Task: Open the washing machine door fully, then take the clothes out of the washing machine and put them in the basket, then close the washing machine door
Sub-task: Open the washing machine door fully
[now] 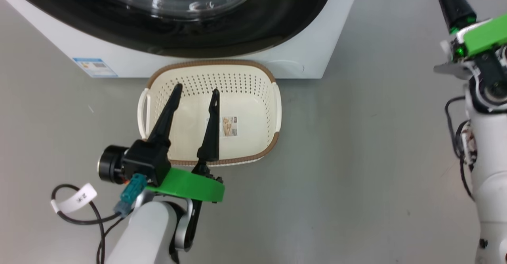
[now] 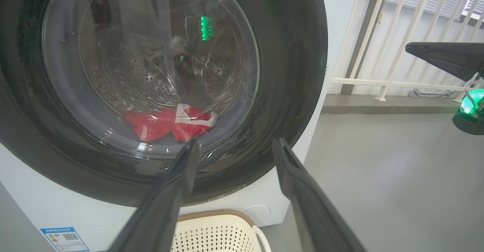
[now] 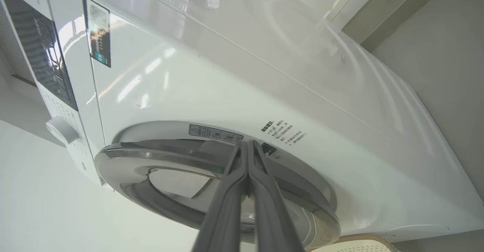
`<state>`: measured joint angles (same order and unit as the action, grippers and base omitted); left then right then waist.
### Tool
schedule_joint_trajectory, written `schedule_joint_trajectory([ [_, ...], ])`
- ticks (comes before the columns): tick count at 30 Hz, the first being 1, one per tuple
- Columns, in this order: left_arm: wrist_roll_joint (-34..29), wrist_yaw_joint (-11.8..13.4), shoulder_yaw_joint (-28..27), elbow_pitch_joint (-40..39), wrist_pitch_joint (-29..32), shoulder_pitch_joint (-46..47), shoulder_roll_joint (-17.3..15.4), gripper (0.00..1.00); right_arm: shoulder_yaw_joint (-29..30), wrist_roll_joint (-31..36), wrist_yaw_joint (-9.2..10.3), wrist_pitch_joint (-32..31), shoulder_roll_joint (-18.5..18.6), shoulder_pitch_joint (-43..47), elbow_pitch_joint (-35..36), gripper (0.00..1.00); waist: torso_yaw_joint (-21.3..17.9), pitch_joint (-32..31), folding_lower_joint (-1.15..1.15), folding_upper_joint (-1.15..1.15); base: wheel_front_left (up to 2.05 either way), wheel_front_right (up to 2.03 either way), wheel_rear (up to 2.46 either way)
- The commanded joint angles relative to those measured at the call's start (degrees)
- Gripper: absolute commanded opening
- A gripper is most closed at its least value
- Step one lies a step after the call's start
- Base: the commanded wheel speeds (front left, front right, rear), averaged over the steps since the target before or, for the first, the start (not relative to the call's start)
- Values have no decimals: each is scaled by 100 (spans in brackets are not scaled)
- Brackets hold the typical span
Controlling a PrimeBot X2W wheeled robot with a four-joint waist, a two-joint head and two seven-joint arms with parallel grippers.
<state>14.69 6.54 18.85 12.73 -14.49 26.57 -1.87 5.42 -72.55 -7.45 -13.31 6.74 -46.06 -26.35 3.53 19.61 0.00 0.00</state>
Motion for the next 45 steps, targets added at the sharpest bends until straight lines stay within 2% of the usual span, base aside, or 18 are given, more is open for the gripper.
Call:
schedule_joint_trajectory([
  [1,20,28,-116,-186,-51,158,-100,100,1,-152,-3,-170,16,-272,91,0,55,155,0,0,0,0,0],
  [9,155,20,-12,-306,-51,283,-100,100,92,-584,-3,-896,121,-894,-203,0,179,495,0,0,0,0,0],
  [21,197,16,32,-362,-51,319,-100,100,57,-787,-3,-1682,165,-1538,-522,0,408,732,0,0,0,0,0],
  [45,407,70,241,-419,-51,431,-100,100,141,-595,-3,-2205,198,-2536,-1273,0,735,1130,0,0,0,0,0],
])
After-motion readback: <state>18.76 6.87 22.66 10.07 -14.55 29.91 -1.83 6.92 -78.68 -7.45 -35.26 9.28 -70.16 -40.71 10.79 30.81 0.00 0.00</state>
